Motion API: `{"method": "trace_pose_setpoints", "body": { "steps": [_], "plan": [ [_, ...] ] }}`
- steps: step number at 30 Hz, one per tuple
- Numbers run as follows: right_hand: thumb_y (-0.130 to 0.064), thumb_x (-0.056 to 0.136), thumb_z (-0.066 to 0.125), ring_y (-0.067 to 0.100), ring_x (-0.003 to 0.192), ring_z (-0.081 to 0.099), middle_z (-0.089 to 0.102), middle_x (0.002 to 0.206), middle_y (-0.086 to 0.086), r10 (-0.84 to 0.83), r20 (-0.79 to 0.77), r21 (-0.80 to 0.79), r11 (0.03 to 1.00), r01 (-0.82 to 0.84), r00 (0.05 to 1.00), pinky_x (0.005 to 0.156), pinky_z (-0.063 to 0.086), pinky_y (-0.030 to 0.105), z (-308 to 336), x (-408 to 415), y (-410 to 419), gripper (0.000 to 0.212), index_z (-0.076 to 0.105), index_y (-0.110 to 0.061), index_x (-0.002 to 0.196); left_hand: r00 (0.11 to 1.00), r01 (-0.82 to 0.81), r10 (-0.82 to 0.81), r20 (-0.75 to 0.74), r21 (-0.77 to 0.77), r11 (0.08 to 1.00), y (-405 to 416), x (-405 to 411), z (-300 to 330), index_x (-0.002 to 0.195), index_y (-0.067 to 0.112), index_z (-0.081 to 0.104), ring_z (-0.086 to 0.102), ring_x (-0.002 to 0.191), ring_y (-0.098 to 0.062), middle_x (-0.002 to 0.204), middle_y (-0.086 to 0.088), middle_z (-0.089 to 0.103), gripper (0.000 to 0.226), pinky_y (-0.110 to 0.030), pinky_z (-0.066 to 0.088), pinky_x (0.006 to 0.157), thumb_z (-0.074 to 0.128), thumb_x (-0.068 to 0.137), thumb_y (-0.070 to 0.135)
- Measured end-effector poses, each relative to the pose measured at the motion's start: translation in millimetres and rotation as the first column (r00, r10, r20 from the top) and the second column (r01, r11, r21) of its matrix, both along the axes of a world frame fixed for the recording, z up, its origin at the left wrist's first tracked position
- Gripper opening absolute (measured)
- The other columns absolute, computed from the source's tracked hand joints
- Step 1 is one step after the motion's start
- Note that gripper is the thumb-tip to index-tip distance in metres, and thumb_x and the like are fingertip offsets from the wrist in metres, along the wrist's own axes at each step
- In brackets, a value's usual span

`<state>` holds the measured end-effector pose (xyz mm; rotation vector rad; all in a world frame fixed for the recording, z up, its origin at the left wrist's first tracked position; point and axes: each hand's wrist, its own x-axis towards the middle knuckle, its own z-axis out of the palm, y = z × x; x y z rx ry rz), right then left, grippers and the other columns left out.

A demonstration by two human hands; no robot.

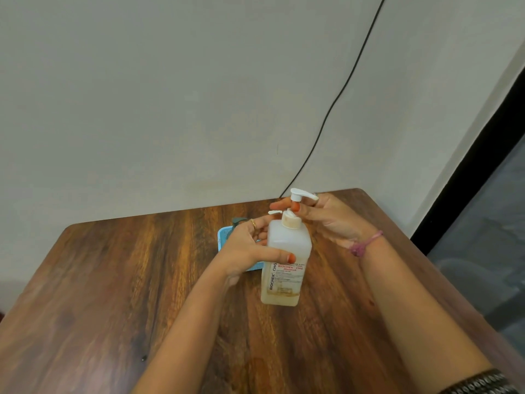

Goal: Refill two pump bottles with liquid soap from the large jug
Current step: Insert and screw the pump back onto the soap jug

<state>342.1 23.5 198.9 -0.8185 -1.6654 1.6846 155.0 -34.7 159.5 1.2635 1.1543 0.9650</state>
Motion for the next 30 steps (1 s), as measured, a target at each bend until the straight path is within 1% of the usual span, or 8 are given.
{"method": "trace_pose_setpoints", "body": {
  "steps": [3,5,9,12,17,21,27,30],
  "plan": [
    [-0.031,0.090,0.056,0.022,0.120,0.058,0.065,0.125,0.006,-0.036,0.002,0.017,0.999,0.036,0.999,0.102,0.044,0.037,-6.6,0.6,-1.8,0.039,0.064,-0.010,0.122,0.998,-0.027,0.028,0.052,-0.009,1.000,3.2,3.1,-3.0,0.123,0.016,0.062,0.071,0.098,-0.021,0.110,-0.006,0.073,0.065,-0.029,0.059,0.076,0.083,0.065,-0.003],
    [-0.039,0.085,0.059,0.019,0.117,0.060,0.067,0.121,0.002,-0.164,-0.014,0.016,0.986,0.164,0.986,0.100,0.046,0.035,-16.0,2.3,-6.8,0.042,0.064,-0.016,0.121,0.992,-0.088,0.089,0.087,-0.020,0.996,7.3,6.6,-6.8,0.127,0.016,0.059,0.070,0.101,-0.020,0.112,-0.006,0.072,0.074,-0.031,0.059,0.079,0.086,0.060,0.000],
    [-0.047,0.071,0.071,0.012,0.121,0.056,0.062,0.130,-0.005,-0.351,-0.067,-0.021,0.936,0.350,0.934,0.106,0.043,0.043,-42.2,16.0,-19.9,0.068,0.054,-0.022,0.132,0.974,-0.199,0.200,0.109,-0.022,0.980,17.0,14.8,-15.4,0.133,0.017,0.054,0.068,0.107,-0.018,0.118,-0.004,0.069,0.099,-0.041,0.057,0.090,0.096,0.044,0.015],
    [-0.035,0.068,0.076,0.007,0.121,0.055,0.056,0.135,-0.007,-0.389,-0.006,0.045,0.920,0.389,0.921,0.102,0.047,0.036,-52.5,29.0,-26.0,0.075,0.047,-0.025,0.136,0.959,-0.249,0.249,0.134,-0.016,0.968,23.3,22.9,-18.1,0.136,0.016,0.050,0.066,0.109,-0.016,0.121,-0.002,0.066,0.097,-0.042,0.056,0.092,0.094,0.049,0.009],
    [-0.040,0.060,0.086,0.004,0.113,0.059,0.054,0.131,-0.015,-0.467,0.159,0.167,0.881,0.443,0.870,0.087,0.056,0.028,-59.8,34.7,-28.3,0.094,0.039,-0.028,0.141,0.939,-0.323,0.318,0.128,0.017,0.946,38.1,45.9,-18.6,0.134,0.016,0.047,0.061,0.111,-0.009,0.124,0.002,0.061,0.090,-0.031,0.056,0.090,0.091,0.056,0.006],
    [-0.040,0.063,0.085,0.004,0.111,0.057,0.054,0.127,-0.012,-0.629,0.255,0.427,0.754,0.498,0.734,0.077,0.052,0.012,-67.8,28.0,-26.3,0.091,0.037,-0.028,0.140,0.939,-0.330,0.326,0.109,0.013,0.944,57.9,68.6,-20.4,0.127,0.020,0.052,0.062,0.109,-0.011,0.119,0.005,0.064,0.082,-0.030,0.058,0.084,0.092,0.055,0.007],
    [-0.046,0.065,0.081,0.014,0.107,0.061,0.060,0.125,-0.001,-0.784,0.185,0.535,0.586,0.608,0.592,0.083,0.057,0.029,-78.8,47.7,9.1,0.083,0.043,-0.022,0.134,0.924,-0.364,0.361,0.126,0.002,0.931,93.2,115.4,-23.4,0.123,0.020,0.053,0.061,0.110,-0.013,0.117,0.003,0.064,0.081,-0.033,0.056,0.089,0.092,0.053,0.003],
    [-0.042,0.067,0.081,0.016,0.104,0.062,0.061,0.121,-0.001,-0.807,0.193,0.541,0.562,0.625,0.558,0.079,0.053,0.023,-81.0,67.0,28.6,0.076,0.047,-0.020,0.131,0.927,-0.364,0.360,0.107,0.011,0.932,110.7,137.8,-28.9,0.119,0.026,0.054,0.061,0.111,-0.013,0.119,0.005,0.063,0.081,-0.035,0.056,0.091,0.093,0.050,0.010]
  ]
}}
